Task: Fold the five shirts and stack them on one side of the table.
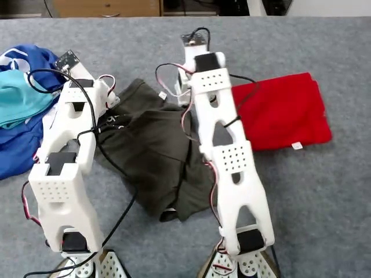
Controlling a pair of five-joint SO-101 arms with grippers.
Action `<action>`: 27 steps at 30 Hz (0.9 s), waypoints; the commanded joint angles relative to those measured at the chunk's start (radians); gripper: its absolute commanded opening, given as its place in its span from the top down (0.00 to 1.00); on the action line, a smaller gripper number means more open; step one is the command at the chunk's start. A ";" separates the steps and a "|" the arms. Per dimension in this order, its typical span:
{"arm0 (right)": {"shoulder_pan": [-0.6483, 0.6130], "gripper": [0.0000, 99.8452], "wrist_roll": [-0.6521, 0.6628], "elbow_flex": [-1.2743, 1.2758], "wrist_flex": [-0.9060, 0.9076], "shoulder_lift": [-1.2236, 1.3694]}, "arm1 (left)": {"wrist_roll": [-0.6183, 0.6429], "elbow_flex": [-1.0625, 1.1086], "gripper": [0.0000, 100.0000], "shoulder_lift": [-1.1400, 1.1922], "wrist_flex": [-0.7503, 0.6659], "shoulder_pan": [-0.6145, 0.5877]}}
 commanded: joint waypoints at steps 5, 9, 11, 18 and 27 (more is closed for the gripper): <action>-0.031 0.92 0.040 0.012 0.020 -0.019 | -0.014 0.012 0.98 -0.044 -0.011 -0.032; -0.036 0.92 0.041 0.048 0.021 -0.019 | -0.012 0.012 0.98 -0.044 -0.011 -0.074; -0.036 0.92 0.041 0.051 0.021 -0.021 | -0.011 0.012 0.98 -0.044 -0.011 -0.081; -0.036 0.92 0.040 0.139 0.023 -0.117 | -0.011 0.009 0.98 -0.044 -0.012 -0.083; -0.074 0.91 0.043 0.433 -0.021 -0.294 | -0.011 0.009 0.98 -0.044 -0.012 -0.081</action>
